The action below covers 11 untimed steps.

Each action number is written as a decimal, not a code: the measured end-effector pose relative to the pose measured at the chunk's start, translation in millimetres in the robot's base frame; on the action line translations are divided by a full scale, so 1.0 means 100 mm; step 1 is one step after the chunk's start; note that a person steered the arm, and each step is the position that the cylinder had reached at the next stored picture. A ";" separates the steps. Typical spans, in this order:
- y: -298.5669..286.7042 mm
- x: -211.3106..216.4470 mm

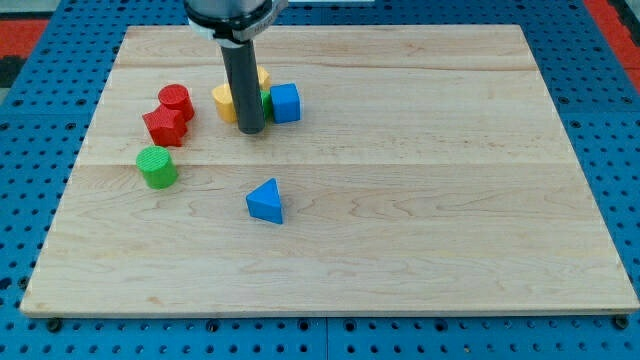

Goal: Move the green star above the blue cube

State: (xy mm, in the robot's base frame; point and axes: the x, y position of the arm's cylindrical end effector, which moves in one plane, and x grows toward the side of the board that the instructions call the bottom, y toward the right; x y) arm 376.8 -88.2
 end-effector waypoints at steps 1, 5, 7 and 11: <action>-0.03 -0.26; -0.44 -0.33; 0.21 -0.49; 0.15 -0.99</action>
